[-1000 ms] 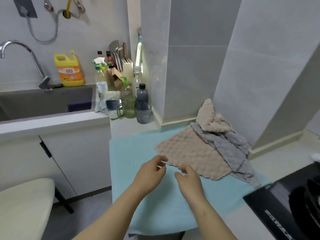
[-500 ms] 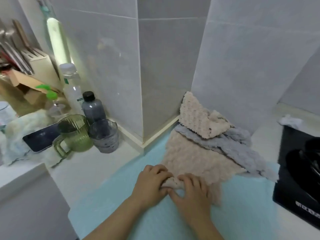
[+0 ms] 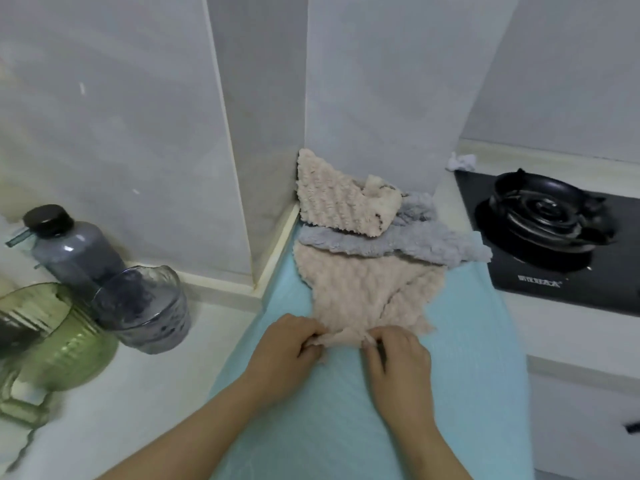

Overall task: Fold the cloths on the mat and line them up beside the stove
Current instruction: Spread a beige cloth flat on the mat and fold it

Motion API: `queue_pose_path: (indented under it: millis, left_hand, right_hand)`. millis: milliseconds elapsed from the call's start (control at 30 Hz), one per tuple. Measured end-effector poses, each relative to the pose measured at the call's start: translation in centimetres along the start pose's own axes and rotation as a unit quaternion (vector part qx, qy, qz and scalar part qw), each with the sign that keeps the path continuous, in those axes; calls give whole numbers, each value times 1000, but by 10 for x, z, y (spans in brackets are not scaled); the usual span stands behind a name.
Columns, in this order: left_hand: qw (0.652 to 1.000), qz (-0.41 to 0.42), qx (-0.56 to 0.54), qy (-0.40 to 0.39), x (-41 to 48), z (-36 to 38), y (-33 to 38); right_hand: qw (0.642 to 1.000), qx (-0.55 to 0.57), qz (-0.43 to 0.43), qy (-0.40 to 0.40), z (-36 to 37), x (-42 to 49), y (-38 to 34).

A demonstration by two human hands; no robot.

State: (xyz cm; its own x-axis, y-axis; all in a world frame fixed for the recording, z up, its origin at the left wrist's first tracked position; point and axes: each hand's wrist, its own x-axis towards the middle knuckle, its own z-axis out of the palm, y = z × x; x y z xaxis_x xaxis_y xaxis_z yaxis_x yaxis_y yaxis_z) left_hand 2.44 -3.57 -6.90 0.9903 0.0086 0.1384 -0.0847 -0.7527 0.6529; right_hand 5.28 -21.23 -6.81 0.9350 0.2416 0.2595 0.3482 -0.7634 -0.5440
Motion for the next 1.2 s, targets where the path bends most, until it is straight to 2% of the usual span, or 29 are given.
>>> queue_pose_path:
  millis: [167,333,467,600,700,800,933,1033,1200]
  left_hand:
    - [997,69,-11,14,-11,2,-4]
    - [994,95,13,54,-22,2,4]
    - [990,115,77,37,-37,2,7]
    - [983,129,128,27,-61,-1,7]
    - [979,142,140,31,-83,-3,4]
    - [968,164,174,78,-98,-6,2]
    - [969,204,97,97,-113,-8,10]
    - [979,172,69,87,-118,-6,11]
    - [987,117,-64,86,-113,-12,14]
  right_hand:
    - [995,69,10,77,3,-5,5]
    - [997,63,9,54,-3,-14,-1]
    - [997,-61,-6,44,-4,-33,-6]
    - [983,-176,-4,45,-5,-68,-19]
    - [984,-172,-14,55,-9,-96,-27]
    - [985,-158,-16,61,-13,-116,-30]
    - [994,-65,-2,85,-16,-131,-32]
    - [995,3,28,99,-18,-136,-35]
    - [995,7,49,89,-22,-134,-38]
